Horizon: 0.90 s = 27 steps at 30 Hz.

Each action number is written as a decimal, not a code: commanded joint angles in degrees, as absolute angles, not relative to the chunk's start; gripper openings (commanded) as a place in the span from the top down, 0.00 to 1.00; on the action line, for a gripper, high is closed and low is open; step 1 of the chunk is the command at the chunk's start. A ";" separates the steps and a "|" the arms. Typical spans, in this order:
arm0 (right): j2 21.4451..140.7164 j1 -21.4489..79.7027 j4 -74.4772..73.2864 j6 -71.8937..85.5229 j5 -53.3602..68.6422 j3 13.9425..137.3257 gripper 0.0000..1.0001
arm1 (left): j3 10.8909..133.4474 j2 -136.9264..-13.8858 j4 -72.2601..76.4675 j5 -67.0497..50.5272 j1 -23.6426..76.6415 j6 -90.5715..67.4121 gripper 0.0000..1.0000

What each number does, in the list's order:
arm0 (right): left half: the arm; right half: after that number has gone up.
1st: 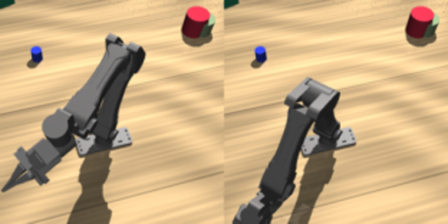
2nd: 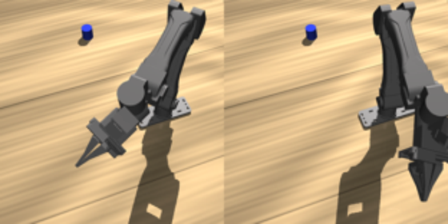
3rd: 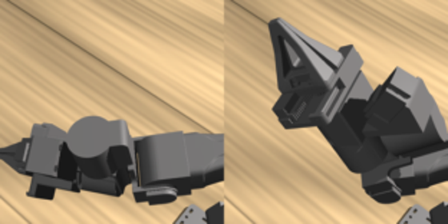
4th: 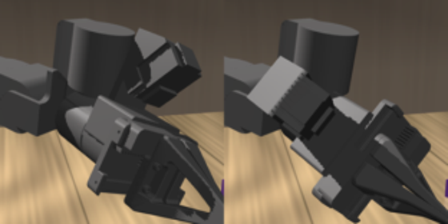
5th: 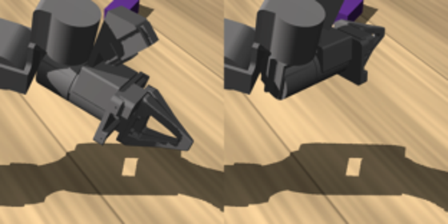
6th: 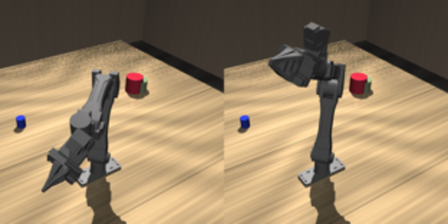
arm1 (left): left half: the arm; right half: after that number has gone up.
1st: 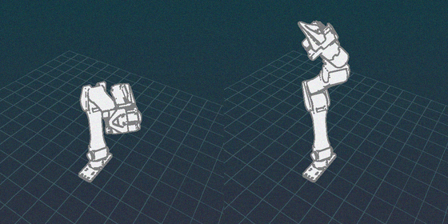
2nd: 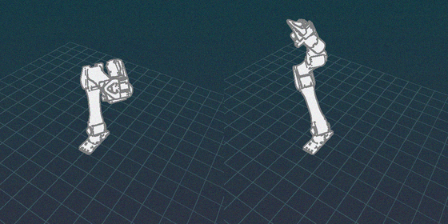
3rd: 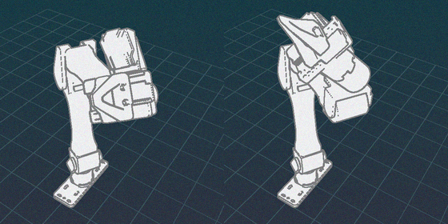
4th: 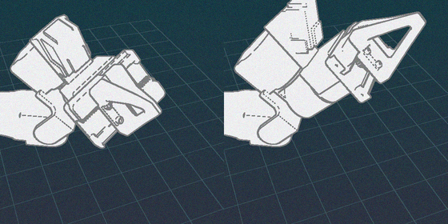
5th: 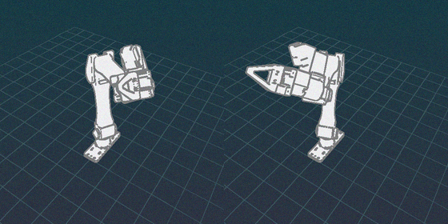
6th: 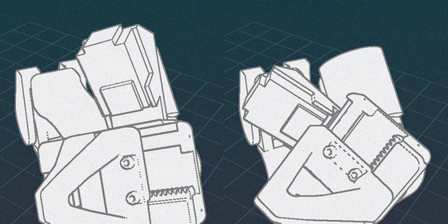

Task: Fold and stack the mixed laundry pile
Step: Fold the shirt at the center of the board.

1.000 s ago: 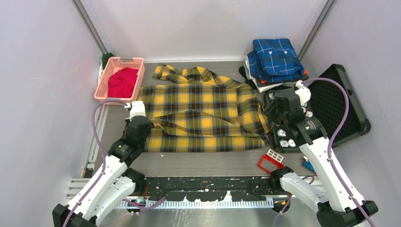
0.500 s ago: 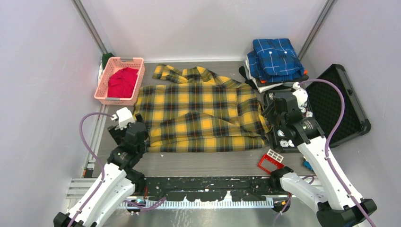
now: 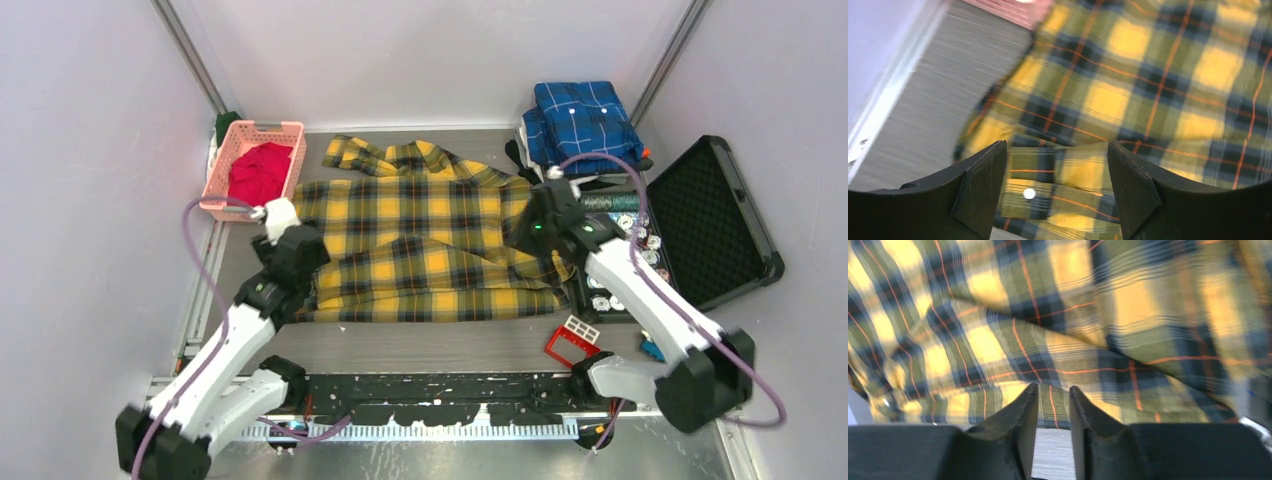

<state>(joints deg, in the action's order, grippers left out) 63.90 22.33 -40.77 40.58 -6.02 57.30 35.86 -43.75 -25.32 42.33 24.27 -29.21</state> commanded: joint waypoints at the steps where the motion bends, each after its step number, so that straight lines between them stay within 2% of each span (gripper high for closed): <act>1: 77.04 27.53 -34.92 37.71 2.40 63.47 0.72 | 41.43 -57.33 -26.50 25.45 25.45 -29.79 0.25; 4: 85.23 28.34 -32.12 38.90 2.87 65.48 0.82 | 40.43 -62.94 -21.56 17.13 26.23 -30.58 0.31; 10: 98.94 28.48 -31.47 39.87 -3.47 66.27 0.93 | 39.42 -73.27 -18.23 13.82 27.07 -28.68 0.32; 13: 100.70 28.75 -31.89 39.82 -5.22 64.27 0.99 | 38.11 -75.93 -18.09 13.62 27.07 -28.75 0.31; 23: 94.18 29.09 -35.03 42.16 -7.18 59.45 0.99 | 40.25 -74.57 -30.04 12.70 27.11 -33.80 0.28; 27: 92.85 29.07 -39.28 40.64 -10.17 64.96 0.95 | 42.52 -68.47 -30.62 16.07 27.09 -31.23 0.22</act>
